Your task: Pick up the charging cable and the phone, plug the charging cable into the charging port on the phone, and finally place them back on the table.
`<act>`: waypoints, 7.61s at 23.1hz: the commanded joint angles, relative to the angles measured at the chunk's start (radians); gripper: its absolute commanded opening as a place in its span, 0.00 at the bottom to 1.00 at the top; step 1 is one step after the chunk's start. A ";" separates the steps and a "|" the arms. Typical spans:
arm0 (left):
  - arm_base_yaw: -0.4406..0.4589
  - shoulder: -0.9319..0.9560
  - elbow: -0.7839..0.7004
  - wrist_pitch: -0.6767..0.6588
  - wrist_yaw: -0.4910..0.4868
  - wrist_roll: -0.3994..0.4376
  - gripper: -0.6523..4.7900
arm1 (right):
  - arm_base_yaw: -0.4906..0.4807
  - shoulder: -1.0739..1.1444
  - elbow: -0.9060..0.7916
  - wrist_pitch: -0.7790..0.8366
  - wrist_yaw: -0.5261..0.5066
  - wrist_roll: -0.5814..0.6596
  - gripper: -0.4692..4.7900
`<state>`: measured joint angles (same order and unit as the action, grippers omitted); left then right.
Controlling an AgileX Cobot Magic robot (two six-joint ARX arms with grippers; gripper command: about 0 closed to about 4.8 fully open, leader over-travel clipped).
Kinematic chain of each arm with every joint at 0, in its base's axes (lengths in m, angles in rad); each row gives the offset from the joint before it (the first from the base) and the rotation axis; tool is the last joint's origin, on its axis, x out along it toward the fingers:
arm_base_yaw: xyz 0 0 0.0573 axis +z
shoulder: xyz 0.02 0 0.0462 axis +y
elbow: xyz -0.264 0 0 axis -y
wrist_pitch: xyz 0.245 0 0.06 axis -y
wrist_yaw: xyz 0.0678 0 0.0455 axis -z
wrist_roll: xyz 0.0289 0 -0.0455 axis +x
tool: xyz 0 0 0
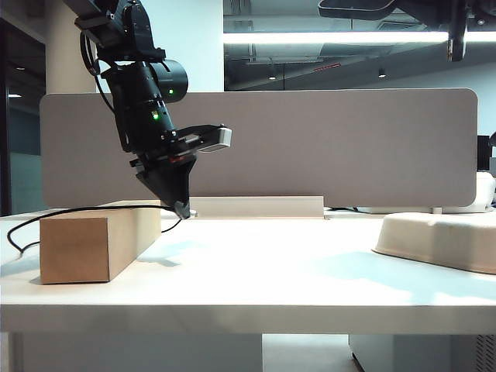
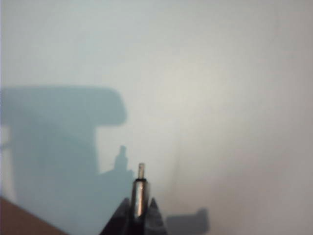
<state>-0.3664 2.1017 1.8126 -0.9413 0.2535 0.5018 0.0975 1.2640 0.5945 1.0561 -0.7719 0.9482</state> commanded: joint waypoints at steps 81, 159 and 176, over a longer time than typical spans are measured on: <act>-0.190 -0.068 0.105 0.540 1.160 -0.544 0.11 | 0.001 -0.008 0.008 0.055 0.039 0.097 0.09; 0.025 -1.450 -1.268 0.614 -0.044 -0.586 0.11 | -0.022 -0.581 -0.105 -1.360 0.594 -0.468 0.46; 0.024 -1.949 -1.696 0.743 -0.138 -0.659 0.11 | -0.011 -1.227 -0.410 -1.342 0.562 -0.483 0.08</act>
<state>-0.3428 0.1730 0.1196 -0.2207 0.1188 -0.1547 0.0872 0.0383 0.1780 -0.3119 -0.2115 0.4725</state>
